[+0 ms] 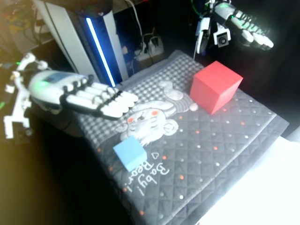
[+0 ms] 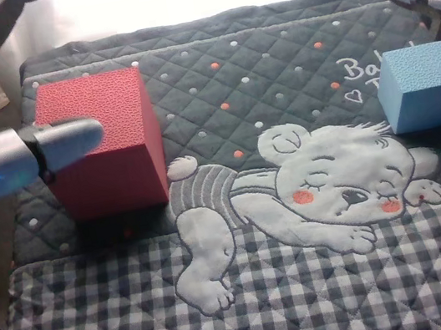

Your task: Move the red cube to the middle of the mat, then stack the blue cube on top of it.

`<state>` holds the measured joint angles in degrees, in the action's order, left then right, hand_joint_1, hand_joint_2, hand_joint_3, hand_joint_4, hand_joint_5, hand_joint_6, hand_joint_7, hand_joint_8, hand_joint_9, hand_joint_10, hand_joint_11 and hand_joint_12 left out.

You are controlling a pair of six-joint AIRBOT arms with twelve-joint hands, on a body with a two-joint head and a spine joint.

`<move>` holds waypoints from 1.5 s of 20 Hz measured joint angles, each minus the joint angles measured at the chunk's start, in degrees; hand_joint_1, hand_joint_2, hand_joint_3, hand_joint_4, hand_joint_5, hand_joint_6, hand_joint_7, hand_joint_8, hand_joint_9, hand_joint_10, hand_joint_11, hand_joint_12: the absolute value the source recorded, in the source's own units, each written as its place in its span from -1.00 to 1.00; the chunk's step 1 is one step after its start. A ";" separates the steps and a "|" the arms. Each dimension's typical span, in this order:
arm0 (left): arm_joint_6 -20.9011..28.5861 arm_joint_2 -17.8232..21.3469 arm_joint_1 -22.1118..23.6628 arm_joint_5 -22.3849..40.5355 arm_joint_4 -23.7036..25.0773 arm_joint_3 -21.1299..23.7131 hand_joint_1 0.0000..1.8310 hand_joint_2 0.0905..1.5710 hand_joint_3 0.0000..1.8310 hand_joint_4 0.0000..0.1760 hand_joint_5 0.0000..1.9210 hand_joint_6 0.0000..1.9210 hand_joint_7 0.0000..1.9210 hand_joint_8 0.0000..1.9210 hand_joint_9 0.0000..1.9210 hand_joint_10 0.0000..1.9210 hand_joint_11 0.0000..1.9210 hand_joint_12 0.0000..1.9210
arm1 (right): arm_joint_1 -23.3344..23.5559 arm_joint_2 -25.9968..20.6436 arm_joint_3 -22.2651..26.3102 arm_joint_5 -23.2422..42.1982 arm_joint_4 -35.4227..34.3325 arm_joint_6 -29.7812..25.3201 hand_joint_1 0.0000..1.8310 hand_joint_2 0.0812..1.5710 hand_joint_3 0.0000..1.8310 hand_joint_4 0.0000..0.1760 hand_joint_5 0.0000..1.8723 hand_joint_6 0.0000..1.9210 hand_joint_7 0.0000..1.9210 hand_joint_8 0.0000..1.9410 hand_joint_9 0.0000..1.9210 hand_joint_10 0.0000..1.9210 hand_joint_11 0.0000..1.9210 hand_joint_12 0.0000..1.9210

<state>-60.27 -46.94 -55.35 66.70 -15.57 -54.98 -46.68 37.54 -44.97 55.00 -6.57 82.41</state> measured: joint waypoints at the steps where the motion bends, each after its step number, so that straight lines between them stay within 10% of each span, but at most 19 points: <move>1: 0.00 -0.02 0.00 -0.39 0.17 0.00 -0.29 0.15 -1.00 0.24 -1.00 -1.00 -1.00 -1.00 -1.00 -1.00 -1.00 -1.00 | 0.00 0.02 0.00 -0.09 -0.02 0.00 -0.64 0.54 -1.00 -1.00 -1.00 -1.00 -1.00 -1.00 -1.00 -1.00 -1.00 -1.00; 4: 0.00 -1.84 1.44 -5.90 0.48 -1.90 -0.43 0.11 -1.00 0.20 -1.00 -1.00 -1.00 -1.00 -1.00 -1.00 -1.00 -1.00 | 0.00 0.37 0.00 -0.63 -0.17 0.00 -0.62 0.54 -1.00 -1.00 -1.00 -1.00 -1.00 -1.00 -1.00 -1.00 -1.00 -1.00; 8: -0.02 -6.62 6.36 -16.94 0.09 -7.17 -0.34 0.02 -1.00 0.63 -1.00 -1.00 -1.00 -1.00 -1.00 -1.00 -1.00 -1.00 | 0.00 0.79 0.00 -1.22 0.11 0.00 -0.63 0.54 -1.00 -0.99 -1.00 -1.00 -1.00 -1.00 -1.00 -1.00 -1.00 -1.00; 11: -0.63 -9.03 7.21 -23.50 -0.35 -9.01 -0.20 0.00 -1.00 0.60 -1.00 -1.00 -1.00 -1.00 -1.00 -1.00 -1.00 -1.00 | 0.00 1.09 -0.09 -1.49 -0.24 -0.04 -0.60 0.54 -1.00 -0.72 -1.00 -1.00 -1.00 -1.00 -1.00 -1.00 -1.00 -1.00; 12: -0.20 -8.90 7.23 -23.63 -0.50 -9.09 -0.02 0.08 -1.00 0.29 -0.99 -1.00 -1.00 -1.00 -1.00 -1.00 -1.00 -1.00 | 0.00 1.07 -0.09 -1.66 -0.24 -0.07 -0.58 0.54 -1.00 -0.74 -1.00 -1.00 -1.00 -1.00 -1.00 -1.00 -1.00 -1.00; 14: -0.20 -8.33 7.19 -23.74 -0.52 -8.52 0.14 0.20 -1.00 -0.08 -0.68 -0.94 -0.73 -0.94 -0.99 -0.19 -1.00 0.29 | 0.00 1.07 -0.07 -1.75 -0.02 -0.13 -0.52 0.54 -1.00 -0.34 -1.00 -1.00 -1.00 -1.00 -1.00 -1.00 -1.00 -1.00; 15: -0.11 -7.80 7.13 -23.58 -0.13 -8.02 0.22 0.22 -1.00 -0.07 -0.65 -0.67 -0.84 -0.46 -1.00 0.18 -1.00 0.67 | -0.02 1.07 -0.09 -1.79 -0.04 -0.17 -0.54 0.54 -1.00 -0.40 -1.00 -1.00 -1.00 -1.00 -1.00 -1.00 -1.00 -1.00; 16: 0.04 -7.56 7.13 -23.12 0.48 -7.74 0.39 0.28 -0.98 -0.47 -0.78 0.11 -0.94 0.18 -1.00 0.54 -1.00 0.93 | -0.02 1.09 -0.09 -1.77 -0.07 -0.17 -0.53 0.54 -1.00 -0.28 -1.00 -1.00 -1.00 -1.00 -1.00 -1.00 -1.00 -1.00; 18: 0.35 -7.56 7.13 -22.62 1.03 -7.67 0.57 0.34 -0.96 -0.35 -0.85 0.83 -1.00 0.80 -1.00 0.93 -1.00 1.00 | -0.02 1.25 -0.09 -1.75 -0.22 -0.24 -0.54 0.55 -1.00 -0.11 -1.00 -1.00 -1.00 -1.00 -1.00 -1.00 -1.00 -1.00; 20: 1.40 -7.52 7.04 -21.92 1.36 -7.67 0.61 0.41 -0.92 0.60 -0.81 0.99 -0.98 0.93 -0.96 1.00 -0.84 1.00 | -0.02 1.31 -0.11 -1.92 -0.24 -0.26 -0.55 0.56 -0.99 -0.31 -1.00 -1.00 -1.00 -1.00 -1.00 -1.00 -0.98 -0.99; 21: 2.82 -6.95 7.04 -20.00 2.56 -7.17 0.57 0.45 -0.94 -0.04 -0.84 0.95 -0.91 0.79 -0.93 0.93 -0.89 1.00 | -0.02 1.31 -0.15 -1.88 -0.24 -0.31 -0.54 0.56 -0.99 -0.48 -1.00 -1.00 -1.00 -1.00 -1.00 -1.00 -0.99 -0.99; 23: 3.69 -6.71 7.43 -17.90 4.31 -6.95 0.56 0.47 -0.94 -0.43 -0.82 0.90 -0.93 0.77 -0.94 0.96 -0.89 1.00 | -0.02 1.31 -0.15 -1.95 -0.24 -0.31 -0.57 0.58 -0.99 -0.55 -1.00 -1.00 -1.00 -1.00 -1.00 -1.00 -1.00 -0.99; 28: 6.43 -9.90 13.70 -14.78 11.93 -7.63 0.49 0.40 -0.99 -0.06 -0.78 0.73 -0.83 0.55 -0.91 0.83 -0.93 1.00 | -0.02 1.31 -0.26 -1.92 -0.28 -0.33 -0.54 0.56 -1.00 -0.27 -1.00 -1.00 -1.00 -1.00 -1.00 -1.00 -1.00 -1.00; 30: 10.54 -15.04 15.76 -17.75 14.93 -10.95 0.72 0.46 -0.98 -0.49 -0.69 0.82 -0.79 0.60 -0.45 0.71 -0.55 1.00 | -0.02 1.31 -0.28 -1.92 -0.28 -0.33 -0.55 0.58 -1.00 -0.28 -1.00 -1.00 -1.00 -1.00 -1.00 -1.00 -1.00 -1.00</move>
<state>-49.74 -61.98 -39.59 48.95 -0.64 -65.93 -46.70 38.85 -45.25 53.08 -6.85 82.08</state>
